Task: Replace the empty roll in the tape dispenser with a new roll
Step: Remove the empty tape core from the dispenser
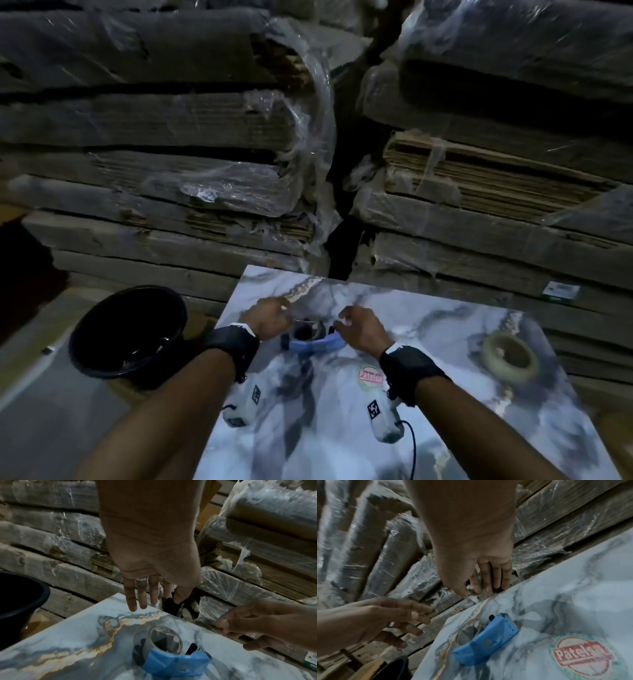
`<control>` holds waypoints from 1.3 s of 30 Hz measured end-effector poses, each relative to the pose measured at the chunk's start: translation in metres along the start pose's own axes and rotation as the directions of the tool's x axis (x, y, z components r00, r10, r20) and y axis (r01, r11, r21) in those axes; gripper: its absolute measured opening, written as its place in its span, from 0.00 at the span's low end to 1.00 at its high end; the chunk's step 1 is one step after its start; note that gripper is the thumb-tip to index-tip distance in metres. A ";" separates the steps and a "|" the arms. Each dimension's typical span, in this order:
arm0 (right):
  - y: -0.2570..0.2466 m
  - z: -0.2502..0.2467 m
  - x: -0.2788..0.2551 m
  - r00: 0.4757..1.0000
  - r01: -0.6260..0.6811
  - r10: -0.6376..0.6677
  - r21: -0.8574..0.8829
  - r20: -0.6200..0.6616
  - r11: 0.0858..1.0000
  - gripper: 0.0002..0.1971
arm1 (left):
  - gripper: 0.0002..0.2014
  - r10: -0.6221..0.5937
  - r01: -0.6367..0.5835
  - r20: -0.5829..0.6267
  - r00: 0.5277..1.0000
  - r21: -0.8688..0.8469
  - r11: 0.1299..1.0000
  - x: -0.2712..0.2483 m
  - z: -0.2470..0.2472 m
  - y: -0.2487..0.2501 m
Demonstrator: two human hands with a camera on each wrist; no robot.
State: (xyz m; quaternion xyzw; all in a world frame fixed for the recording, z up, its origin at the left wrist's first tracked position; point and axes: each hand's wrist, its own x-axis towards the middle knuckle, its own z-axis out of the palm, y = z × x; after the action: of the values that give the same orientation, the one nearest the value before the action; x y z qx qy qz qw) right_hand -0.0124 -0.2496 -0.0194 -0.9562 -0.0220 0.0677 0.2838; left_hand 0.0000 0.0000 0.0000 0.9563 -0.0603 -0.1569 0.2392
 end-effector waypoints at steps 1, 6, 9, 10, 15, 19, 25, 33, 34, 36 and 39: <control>0.001 0.006 0.006 0.998 -0.047 0.046 0.015 0.039 0.999 0.18 | 0.28 -0.029 0.030 0.024 0.999 -0.023 0.999 0.006 0.006 -0.004; 0.007 0.029 0.023 0.978 -0.156 0.150 0.031 0.144 0.987 0.23 | 0.30 -0.069 0.089 0.140 0.988 -0.143 0.986 0.035 0.037 -0.020; 0.014 0.041 0.029 0.979 -0.128 0.127 -0.005 0.161 0.992 0.26 | 0.30 -0.079 0.113 0.157 0.984 -0.224 0.968 0.050 0.050 -0.024; 0.017 0.044 0.031 0.980 -0.124 0.125 -0.016 0.155 0.992 0.25 | 0.29 -0.087 0.124 0.157 0.984 -0.249 0.960 0.056 0.055 -0.027; 0.028 0.057 0.043 0.981 -0.061 0.075 -0.081 0.180 0.995 0.13 | 0.31 -0.089 0.130 0.150 0.985 -0.291 0.948 0.080 0.081 -0.041; 0.034 0.060 0.053 0.964 -0.066 0.091 -0.108 0.248 0.992 0.16 | 0.31 -0.107 0.171 0.187 0.976 -0.367 0.915 0.112 0.130 -0.079; 0.040 0.056 0.061 0.950 -0.095 0.106 -0.052 0.294 0.994 0.15 | 0.24 -0.209 0.255 0.148 0.967 -0.499 0.828 0.090 0.116 -0.055; 0.048 0.059 0.048 0.963 -0.206 0.180 0.119 0.199 0.971 0.12 | 0.17 -0.128 0.128 0.034 0.991 -0.500 0.856 0.078 0.115 -0.056; 0.049 0.061 0.044 0.964 -0.213 0.186 0.135 0.190 0.968 0.12 | 0.12 -0.097 0.096 0.024 0.995 -0.495 0.863 0.076 0.114 -0.056; 0.050 0.063 0.036 0.969 -0.212 0.186 0.162 0.162 0.964 0.12 | 0.08 -0.038 0.024 -0.018 0.999 -0.496 0.868 0.070 0.114 -0.055; 0.050 0.066 0.020 0.978 -0.206 0.198 0.180 0.062 0.962 0.12 | 0.21 -0.015 -0.021 -0.070 0.997 -0.486 0.874 0.062 0.114 -0.050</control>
State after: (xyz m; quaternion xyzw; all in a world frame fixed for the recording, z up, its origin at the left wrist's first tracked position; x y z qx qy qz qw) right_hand -0.0021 -0.2542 -0.1034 -0.9211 0.0759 0.1188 0.3629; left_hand 0.0232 -0.0182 -0.1362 0.8704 -0.0120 -0.1321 0.4741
